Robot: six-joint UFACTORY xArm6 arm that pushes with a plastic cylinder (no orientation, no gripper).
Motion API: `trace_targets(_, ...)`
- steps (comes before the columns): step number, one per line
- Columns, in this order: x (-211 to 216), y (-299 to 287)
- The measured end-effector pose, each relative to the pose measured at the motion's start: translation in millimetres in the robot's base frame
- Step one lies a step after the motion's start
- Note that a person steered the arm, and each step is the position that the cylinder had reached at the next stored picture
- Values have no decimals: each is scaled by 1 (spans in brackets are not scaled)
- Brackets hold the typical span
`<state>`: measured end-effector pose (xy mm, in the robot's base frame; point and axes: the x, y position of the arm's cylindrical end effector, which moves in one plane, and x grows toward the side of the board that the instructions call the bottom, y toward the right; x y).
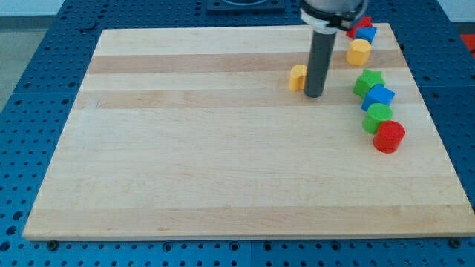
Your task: Slide the yellow heart to the center
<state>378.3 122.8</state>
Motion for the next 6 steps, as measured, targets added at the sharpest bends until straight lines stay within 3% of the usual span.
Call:
trace_targets(2, -47, 10)
trace_targets(4, -19, -63)
trace_targets(6, -17, -71)
